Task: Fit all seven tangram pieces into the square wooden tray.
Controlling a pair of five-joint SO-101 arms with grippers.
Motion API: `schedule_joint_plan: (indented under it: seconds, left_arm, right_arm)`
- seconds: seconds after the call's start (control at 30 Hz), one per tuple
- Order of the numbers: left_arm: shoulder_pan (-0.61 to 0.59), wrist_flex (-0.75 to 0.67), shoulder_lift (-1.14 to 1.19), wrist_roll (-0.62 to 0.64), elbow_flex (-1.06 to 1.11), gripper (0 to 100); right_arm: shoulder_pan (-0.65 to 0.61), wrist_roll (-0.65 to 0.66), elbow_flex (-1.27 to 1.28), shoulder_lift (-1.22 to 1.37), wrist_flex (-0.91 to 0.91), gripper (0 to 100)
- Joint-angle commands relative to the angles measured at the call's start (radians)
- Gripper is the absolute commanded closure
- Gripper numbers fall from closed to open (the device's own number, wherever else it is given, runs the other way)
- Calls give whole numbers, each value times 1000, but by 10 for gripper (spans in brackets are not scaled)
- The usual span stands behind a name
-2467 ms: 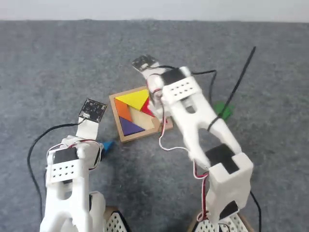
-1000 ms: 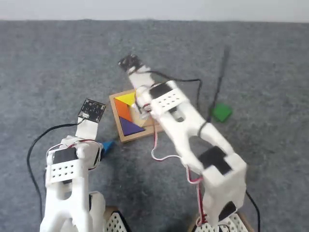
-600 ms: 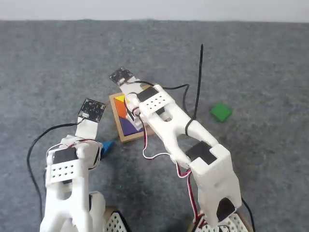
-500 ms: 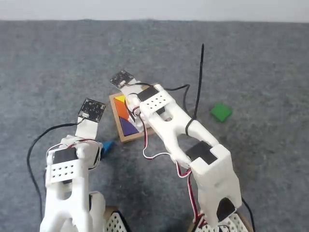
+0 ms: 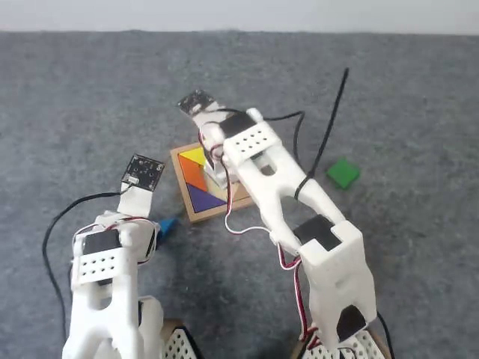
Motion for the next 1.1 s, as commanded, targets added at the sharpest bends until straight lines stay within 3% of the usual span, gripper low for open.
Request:
schedule_joint_plan:
  seconds: [0.0, 0.13, 0.27, 0.5, 0.63, 0.77, 0.9, 1.07]
  left_arm:
    - [-5, -20, -29, 6, -8, 844]
    - [-5, -20, -29, 6, -8, 844]
    - [-5, -20, -29, 8, -8, 844]
    - [-2, -20, -29, 8, -8, 844]
    - [-2, -20, -29, 8, -8, 844]
    - [0, -20, -29, 8, -8, 844]
    - [0, -20, -29, 8, -8, 844]
    - [0, -20, -29, 9, -8, 844]
  right_arm:
    - [51, 72, -146, -41, 136, 991]
    - [114, 175, -153, -139, 295, 991]
    - [231, 265, -3, -280, 314, 991]
    - [461, 457, 486, -584, 77, 989]
    - [575, 446, 707, -682, -102, 909]
    - [602, 431, 778, -684, -232, 745]
    - [601, 457, 776, -657, -325, 740]
    - [595, 623, 750, -501, -398, 727]
